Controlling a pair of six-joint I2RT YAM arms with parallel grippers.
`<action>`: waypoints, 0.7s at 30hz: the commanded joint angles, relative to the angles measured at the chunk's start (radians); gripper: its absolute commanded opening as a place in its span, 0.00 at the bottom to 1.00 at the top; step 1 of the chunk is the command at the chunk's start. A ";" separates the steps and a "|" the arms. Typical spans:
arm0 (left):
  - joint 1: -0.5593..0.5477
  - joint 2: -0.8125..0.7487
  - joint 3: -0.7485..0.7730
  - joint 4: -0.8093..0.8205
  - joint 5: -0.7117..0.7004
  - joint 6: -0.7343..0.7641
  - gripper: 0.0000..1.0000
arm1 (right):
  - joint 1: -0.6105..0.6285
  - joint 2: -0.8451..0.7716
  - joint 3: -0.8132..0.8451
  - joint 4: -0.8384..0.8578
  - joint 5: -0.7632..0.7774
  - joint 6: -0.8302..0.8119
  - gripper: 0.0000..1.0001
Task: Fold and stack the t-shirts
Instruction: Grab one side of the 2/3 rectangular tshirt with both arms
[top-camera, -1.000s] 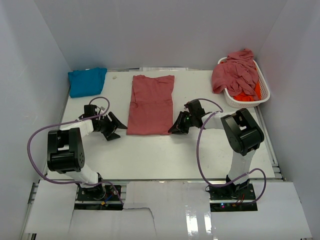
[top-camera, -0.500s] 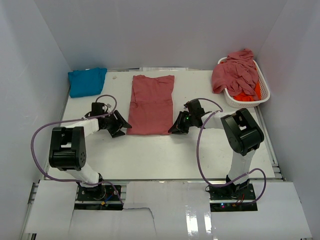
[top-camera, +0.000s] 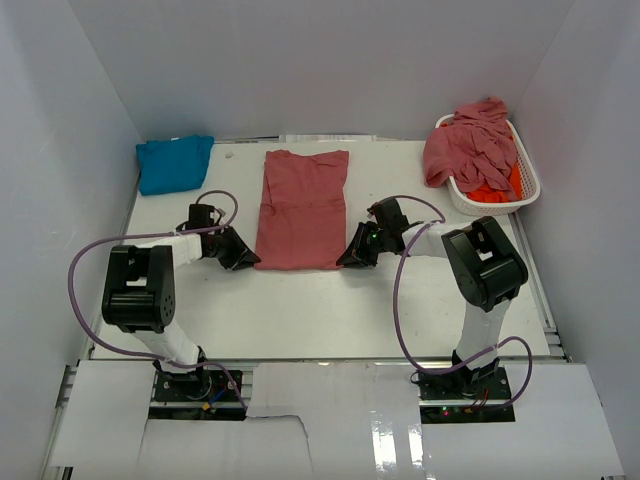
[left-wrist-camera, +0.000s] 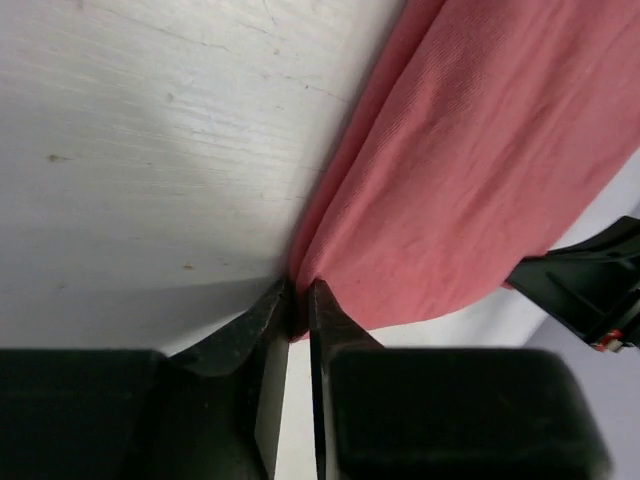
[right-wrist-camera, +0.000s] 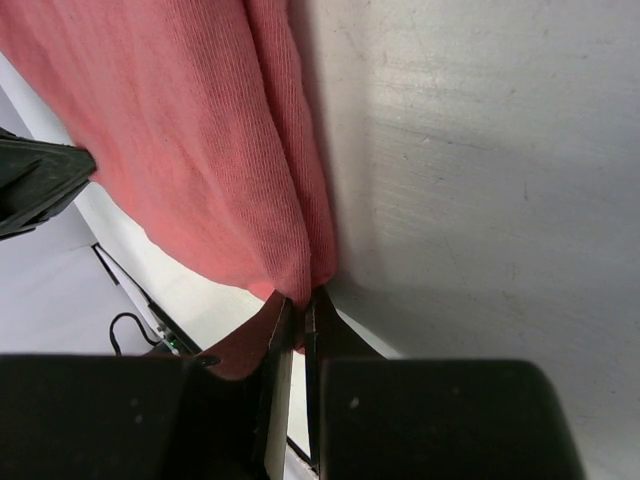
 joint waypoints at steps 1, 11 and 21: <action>-0.010 0.043 -0.028 -0.024 -0.038 0.018 0.23 | 0.000 0.007 0.003 -0.094 0.086 -0.043 0.08; -0.044 0.085 -0.028 -0.003 -0.008 0.029 0.00 | 0.000 -0.002 -0.003 -0.109 0.085 -0.061 0.08; -0.050 -0.044 -0.107 -0.148 0.008 0.047 0.00 | 0.002 -0.122 -0.108 -0.215 0.085 -0.138 0.08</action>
